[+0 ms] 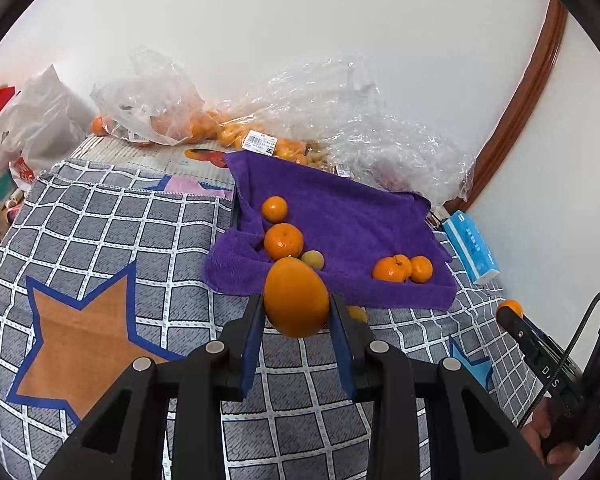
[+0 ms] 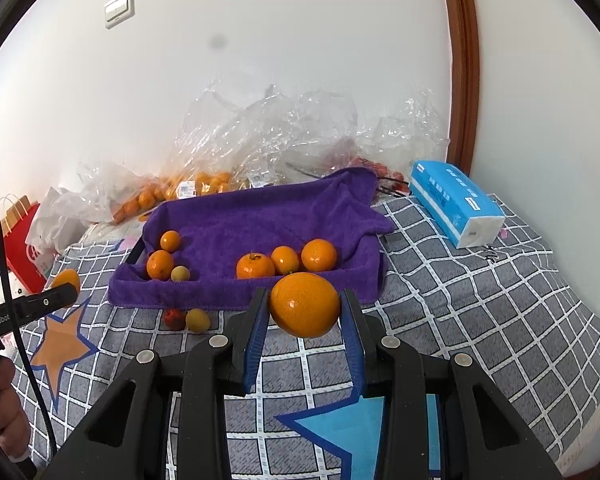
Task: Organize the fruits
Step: 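Carry both held oranges up and over the purple towel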
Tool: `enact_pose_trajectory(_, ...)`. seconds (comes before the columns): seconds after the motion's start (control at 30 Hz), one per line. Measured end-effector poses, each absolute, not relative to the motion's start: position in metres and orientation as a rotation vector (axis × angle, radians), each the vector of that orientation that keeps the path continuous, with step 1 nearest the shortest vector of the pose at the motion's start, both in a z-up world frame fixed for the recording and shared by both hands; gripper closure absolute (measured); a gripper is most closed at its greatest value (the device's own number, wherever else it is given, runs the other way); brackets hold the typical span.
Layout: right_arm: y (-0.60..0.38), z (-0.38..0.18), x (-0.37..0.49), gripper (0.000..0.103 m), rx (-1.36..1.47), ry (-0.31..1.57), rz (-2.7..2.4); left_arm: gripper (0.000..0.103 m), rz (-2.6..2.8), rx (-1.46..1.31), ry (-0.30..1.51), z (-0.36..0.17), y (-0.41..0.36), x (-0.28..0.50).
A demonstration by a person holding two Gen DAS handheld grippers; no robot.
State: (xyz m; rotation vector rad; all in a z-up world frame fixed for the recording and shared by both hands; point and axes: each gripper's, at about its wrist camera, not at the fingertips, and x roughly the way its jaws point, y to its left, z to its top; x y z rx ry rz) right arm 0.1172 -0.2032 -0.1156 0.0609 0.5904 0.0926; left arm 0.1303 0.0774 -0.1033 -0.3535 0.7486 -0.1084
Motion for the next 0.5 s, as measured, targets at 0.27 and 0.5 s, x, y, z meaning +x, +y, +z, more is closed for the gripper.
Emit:
enact_pose_trajectory(0.27,-0.197,-0.113,0.127,0.067,0.055,0.600,0.099,0.072,-0.106,-0.358,0.756,-0.102,0.080,0.139)
enact_pose_trajectory(0.5,-0.192,-0.107,0.135,0.067,0.048,0.601,0.102,0.072,-0.115,-0.363,0.757,-0.097,0.081,0.148)
